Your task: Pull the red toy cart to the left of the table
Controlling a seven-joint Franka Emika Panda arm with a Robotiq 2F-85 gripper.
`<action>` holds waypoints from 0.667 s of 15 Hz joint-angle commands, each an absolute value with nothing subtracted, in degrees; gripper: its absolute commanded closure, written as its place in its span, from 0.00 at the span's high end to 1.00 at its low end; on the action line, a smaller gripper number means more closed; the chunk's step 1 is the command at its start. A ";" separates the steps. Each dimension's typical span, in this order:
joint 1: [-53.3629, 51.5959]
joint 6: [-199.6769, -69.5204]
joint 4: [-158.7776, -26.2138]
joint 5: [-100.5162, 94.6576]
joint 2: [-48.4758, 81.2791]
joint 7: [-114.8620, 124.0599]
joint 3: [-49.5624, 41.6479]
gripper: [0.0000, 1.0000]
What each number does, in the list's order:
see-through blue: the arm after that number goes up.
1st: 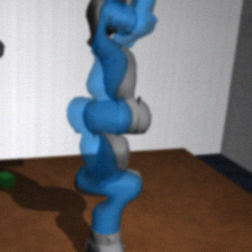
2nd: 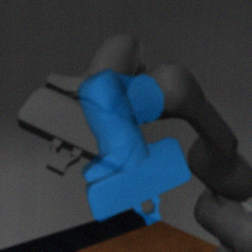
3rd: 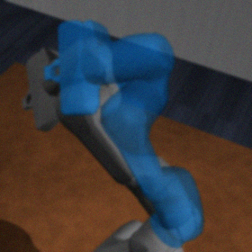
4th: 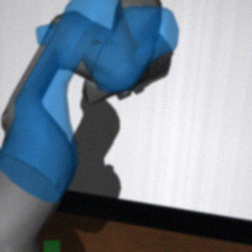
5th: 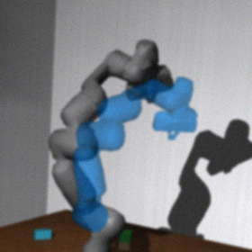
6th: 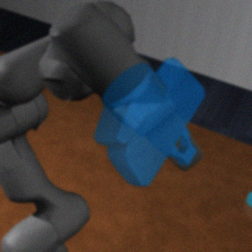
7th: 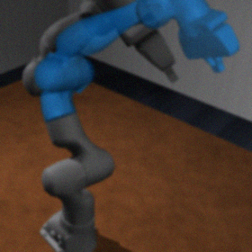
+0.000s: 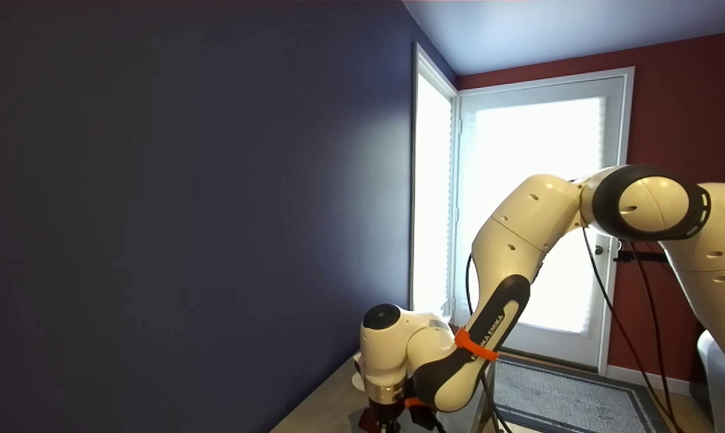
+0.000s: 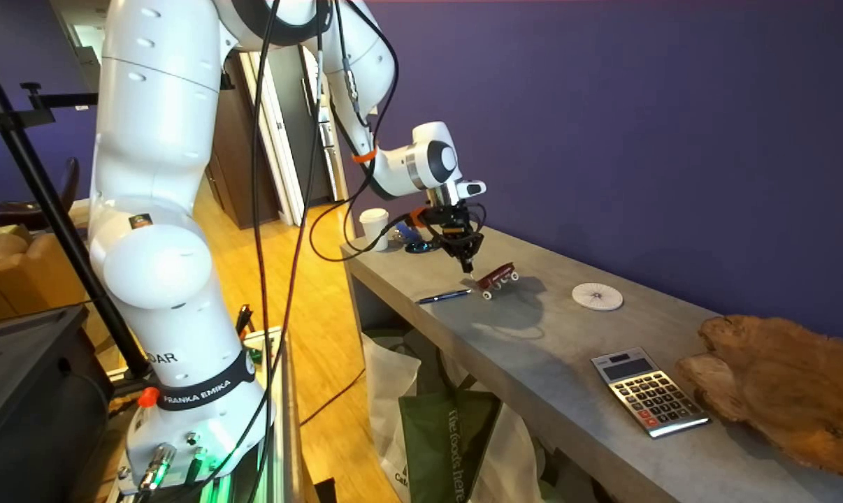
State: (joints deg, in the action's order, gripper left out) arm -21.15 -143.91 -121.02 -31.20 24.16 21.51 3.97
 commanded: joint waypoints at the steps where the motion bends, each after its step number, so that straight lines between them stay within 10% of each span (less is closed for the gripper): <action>1: -22.68 -144.89 -119.19 -33.57 24.82 19.80 3.25 0.01; 10: -22.78 -144.48 -116.20 -33.76 24.37 15.26 5.54 0.01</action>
State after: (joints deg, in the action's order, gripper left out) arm -22.78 -144.29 -117.39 -34.17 24.11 17.86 4.62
